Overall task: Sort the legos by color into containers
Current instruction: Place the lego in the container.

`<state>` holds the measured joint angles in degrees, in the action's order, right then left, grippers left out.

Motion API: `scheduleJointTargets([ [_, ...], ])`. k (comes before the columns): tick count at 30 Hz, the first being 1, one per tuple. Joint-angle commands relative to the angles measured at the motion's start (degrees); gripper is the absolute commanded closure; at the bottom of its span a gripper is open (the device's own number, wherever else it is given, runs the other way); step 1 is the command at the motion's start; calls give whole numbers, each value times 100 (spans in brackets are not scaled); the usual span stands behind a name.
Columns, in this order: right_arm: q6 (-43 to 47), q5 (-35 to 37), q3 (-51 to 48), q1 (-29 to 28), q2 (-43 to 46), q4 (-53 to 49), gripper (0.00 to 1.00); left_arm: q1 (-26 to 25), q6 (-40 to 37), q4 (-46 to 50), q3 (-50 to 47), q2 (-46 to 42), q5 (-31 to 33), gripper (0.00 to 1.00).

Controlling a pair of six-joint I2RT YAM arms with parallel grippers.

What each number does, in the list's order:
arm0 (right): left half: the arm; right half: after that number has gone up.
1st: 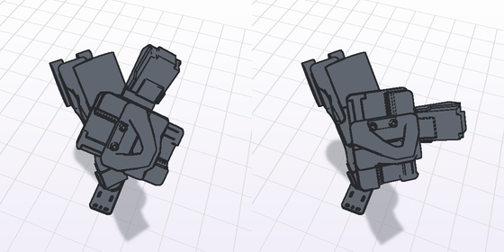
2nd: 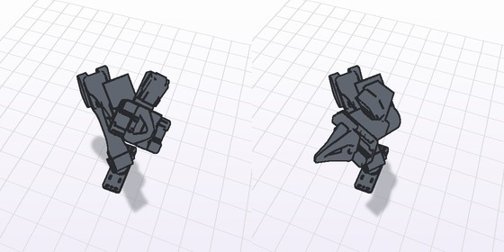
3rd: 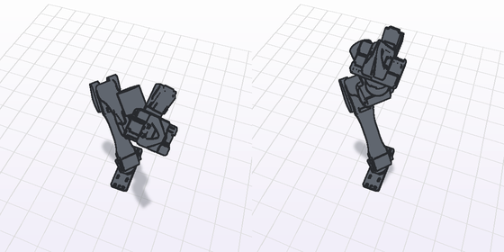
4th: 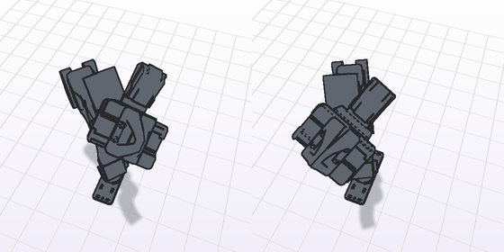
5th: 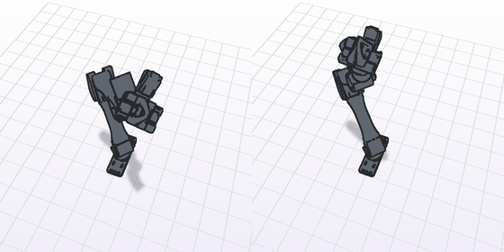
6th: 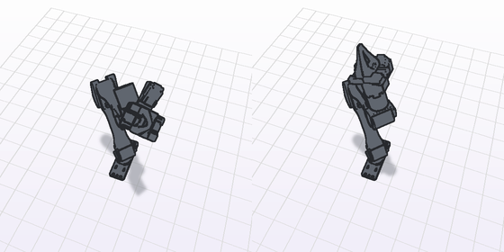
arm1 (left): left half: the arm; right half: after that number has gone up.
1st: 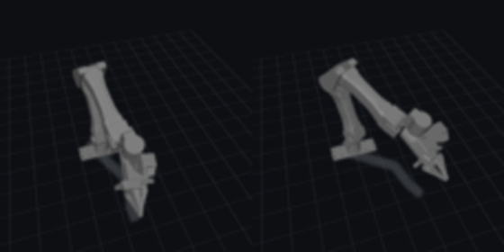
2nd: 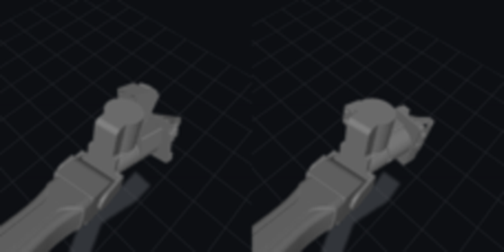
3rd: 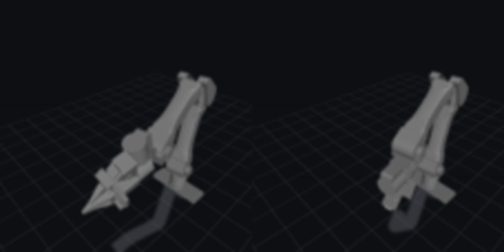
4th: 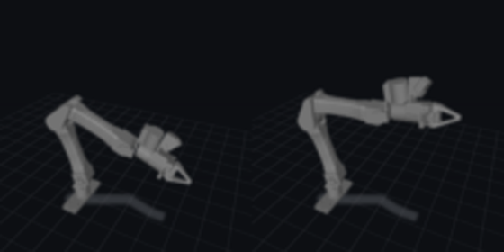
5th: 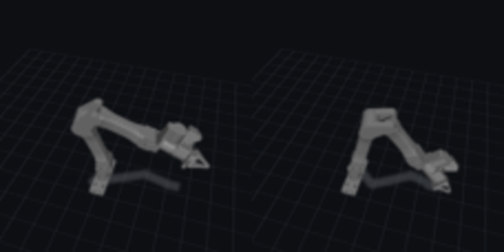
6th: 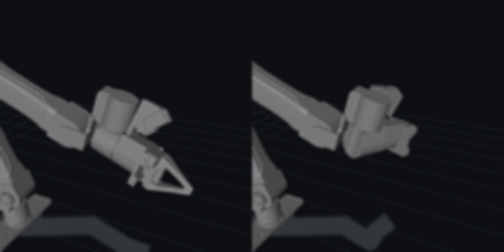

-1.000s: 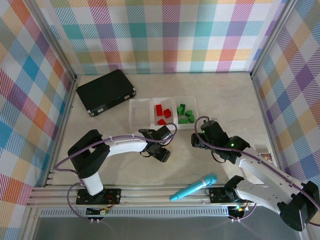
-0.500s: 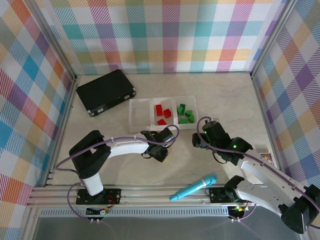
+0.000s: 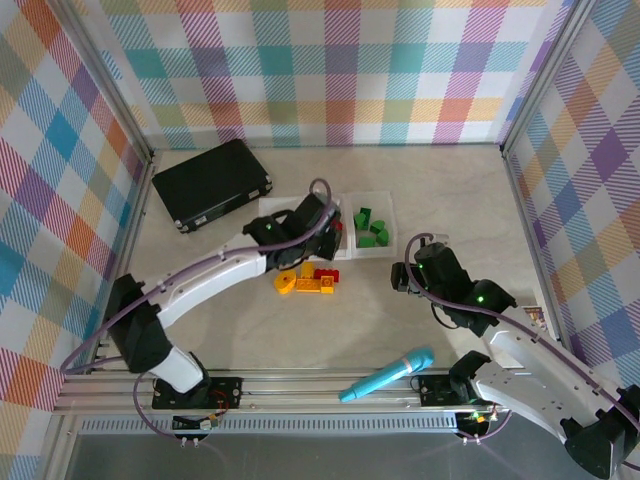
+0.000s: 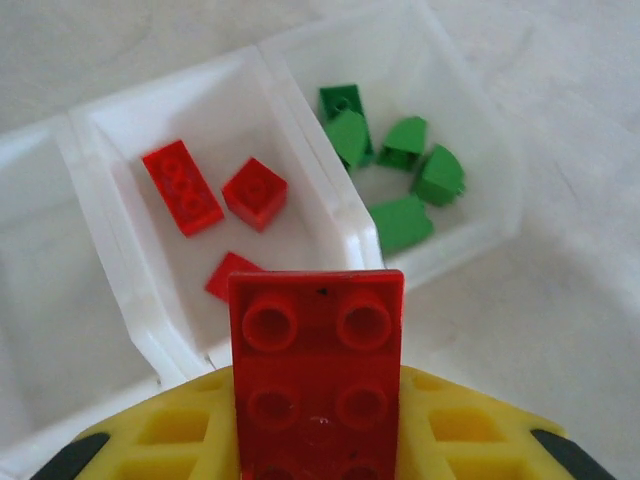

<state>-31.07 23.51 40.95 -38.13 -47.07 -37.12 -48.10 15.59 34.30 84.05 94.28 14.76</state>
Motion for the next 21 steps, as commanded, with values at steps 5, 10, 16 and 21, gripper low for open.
scheduleJointTargets([
  [5, 17, -190, -147, 60, 77, -48, 17, 367, 145, 378, 1050, 1456, 209, 69],
  [10, 78, -352, -137, 68, 117, -93, 16, 499, 329, 467, 1421, 1957, 160, 63],
  [16, 121, -700, 15, 69, 47, -135, 13, 542, 464, 207, 1103, 1830, 19, 30],
  [21, -178, -1172, 341, 69, -204, -308, 12, 541, 362, -38, 810, 1374, 1, 17],
])
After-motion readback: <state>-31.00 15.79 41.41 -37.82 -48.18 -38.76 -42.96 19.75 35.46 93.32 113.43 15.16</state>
